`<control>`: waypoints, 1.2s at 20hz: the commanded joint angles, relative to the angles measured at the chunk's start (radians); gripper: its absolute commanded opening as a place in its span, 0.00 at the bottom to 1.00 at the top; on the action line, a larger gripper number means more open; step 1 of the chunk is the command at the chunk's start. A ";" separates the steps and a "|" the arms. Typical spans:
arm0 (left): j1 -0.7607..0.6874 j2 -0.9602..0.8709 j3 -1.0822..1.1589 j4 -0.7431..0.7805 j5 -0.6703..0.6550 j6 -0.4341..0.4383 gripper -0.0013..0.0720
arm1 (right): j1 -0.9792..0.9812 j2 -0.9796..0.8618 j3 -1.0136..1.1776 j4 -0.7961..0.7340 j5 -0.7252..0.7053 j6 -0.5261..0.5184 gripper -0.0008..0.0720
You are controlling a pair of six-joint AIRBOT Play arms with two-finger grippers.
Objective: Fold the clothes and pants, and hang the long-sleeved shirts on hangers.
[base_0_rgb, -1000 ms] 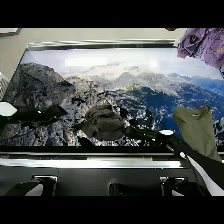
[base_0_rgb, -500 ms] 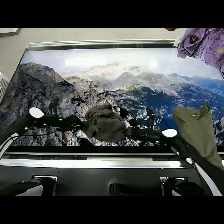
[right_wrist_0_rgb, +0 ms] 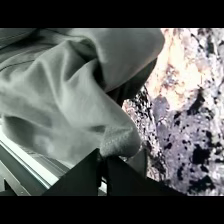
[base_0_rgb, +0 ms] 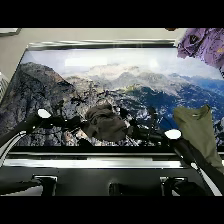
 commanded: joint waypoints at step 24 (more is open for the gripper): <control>0.703 0.953 0.835 0.360 -0.194 -0.163 0.04 | 0.000 0.334 1.408 -1.276 0.306 0.621 0.05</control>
